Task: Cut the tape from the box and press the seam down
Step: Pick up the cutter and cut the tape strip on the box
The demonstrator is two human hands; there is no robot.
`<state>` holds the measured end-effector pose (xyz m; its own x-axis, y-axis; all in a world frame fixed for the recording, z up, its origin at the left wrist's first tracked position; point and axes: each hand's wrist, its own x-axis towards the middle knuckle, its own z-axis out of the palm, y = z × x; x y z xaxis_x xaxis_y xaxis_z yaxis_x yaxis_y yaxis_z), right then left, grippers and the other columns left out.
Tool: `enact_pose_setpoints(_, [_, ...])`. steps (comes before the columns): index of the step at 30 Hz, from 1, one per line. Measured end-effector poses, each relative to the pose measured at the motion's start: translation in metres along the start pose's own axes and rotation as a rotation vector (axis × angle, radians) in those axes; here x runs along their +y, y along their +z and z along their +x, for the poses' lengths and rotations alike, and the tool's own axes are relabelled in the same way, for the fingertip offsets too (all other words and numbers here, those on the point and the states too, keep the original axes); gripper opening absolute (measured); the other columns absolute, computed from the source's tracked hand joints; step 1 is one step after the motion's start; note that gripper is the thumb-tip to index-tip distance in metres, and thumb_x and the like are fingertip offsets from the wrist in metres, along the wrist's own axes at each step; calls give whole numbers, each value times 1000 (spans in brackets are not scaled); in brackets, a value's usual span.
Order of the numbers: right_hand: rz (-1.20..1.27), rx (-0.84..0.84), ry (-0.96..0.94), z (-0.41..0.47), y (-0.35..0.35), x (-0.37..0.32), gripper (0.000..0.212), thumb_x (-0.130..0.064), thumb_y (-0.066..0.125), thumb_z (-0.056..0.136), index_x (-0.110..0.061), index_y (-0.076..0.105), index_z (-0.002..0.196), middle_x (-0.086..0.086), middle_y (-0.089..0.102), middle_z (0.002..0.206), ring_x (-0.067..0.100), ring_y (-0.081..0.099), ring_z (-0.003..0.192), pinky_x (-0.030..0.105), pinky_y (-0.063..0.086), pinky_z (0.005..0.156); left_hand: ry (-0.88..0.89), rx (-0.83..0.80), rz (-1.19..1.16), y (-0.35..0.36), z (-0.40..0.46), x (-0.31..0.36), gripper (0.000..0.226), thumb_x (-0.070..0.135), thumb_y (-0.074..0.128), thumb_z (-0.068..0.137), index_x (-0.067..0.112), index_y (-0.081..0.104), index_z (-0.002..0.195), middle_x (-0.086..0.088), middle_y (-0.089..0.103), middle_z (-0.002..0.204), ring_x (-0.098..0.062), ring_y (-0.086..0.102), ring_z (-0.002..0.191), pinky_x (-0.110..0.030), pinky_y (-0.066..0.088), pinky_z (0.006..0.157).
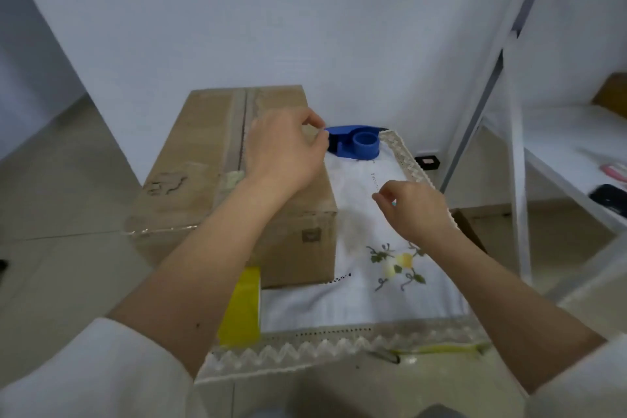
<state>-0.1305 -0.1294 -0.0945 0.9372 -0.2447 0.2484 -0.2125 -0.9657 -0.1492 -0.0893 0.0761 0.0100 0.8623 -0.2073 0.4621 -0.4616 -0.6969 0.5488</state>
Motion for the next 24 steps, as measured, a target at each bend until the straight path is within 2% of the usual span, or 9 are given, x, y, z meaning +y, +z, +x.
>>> enact_pose_setpoints(1, [0,10,-8,-11,-5,-4,32,-45,46,100,-22,68,101,-5,73,93,18,66,83,27,49,64,-11,19,-10,-10,-11,0,20,36,59,92,29,71,107,4,72,107,-23,66,92,-34,53,82])
enact_pose_setpoints(3, [11,35,-16,-34,-14,-11,31,-44,46,100,-22,69,101,-5,73,92,18,66,84,26,46,62,-37,73,-44,-26,-33,-1,19,34,59,92,28,71,107,8,69,114,-17,63,102,-28,46,80])
enact_pose_setpoints(5, [18,40,-13,-54,-22,-16,32,-43,46,100,-21,69,101,-5,73,90,19,66,83,26,44,60,-61,129,-72,-37,-54,-6,18,32,61,92,28,71,105,10,69,110,-14,61,105,-28,45,79])
enact_pose_setpoints(8, [17,16,-4,-78,-29,-19,32,-43,46,100,-21,69,99,-5,74,89,20,66,82,27,46,60,-105,209,-142,-47,-85,-16,15,30,61,90,29,71,100,16,69,97,-14,62,95,-37,54,79])
enact_pose_setpoints(10, [24,22,14,-90,-30,-19,30,-42,47,99,-22,70,98,-5,74,90,21,66,80,28,48,61,-136,221,-172,-49,-102,-19,13,30,60,90,31,70,98,17,69,93,-13,61,88,-34,52,72])
enact_pose_setpoints(13, [72,12,59,-104,-27,-16,27,-39,51,98,-21,72,97,-4,75,97,22,66,78,30,52,63,-124,162,-162,-41,-128,-20,11,29,60,90,32,70,97,17,69,92,-8,59,78,-25,45,62])
enact_pose_setpoints(19, [109,-77,156,-103,-10,3,27,-39,51,99,-22,66,113,-2,73,104,21,65,94,28,47,69,-77,12,-203,8,-161,-20,14,22,65,89,23,71,101,11,71,97,-12,63,90,-32,53,74])
enact_pose_setpoints(22, [124,-114,190,-90,4,13,31,-38,51,99,-22,60,123,-2,69,117,23,63,105,33,50,81,-79,-69,-191,38,-167,-24,16,24,64,89,26,70,103,11,71,100,-11,65,93,-30,54,74])
enact_pose_setpoints(24, [148,-134,197,-78,12,17,35,-37,52,99,-21,55,130,1,64,127,25,61,111,35,49,89,-98,-120,-192,55,-171,-28,18,26,63,89,27,69,106,10,72,101,-11,66,95,-33,56,75])
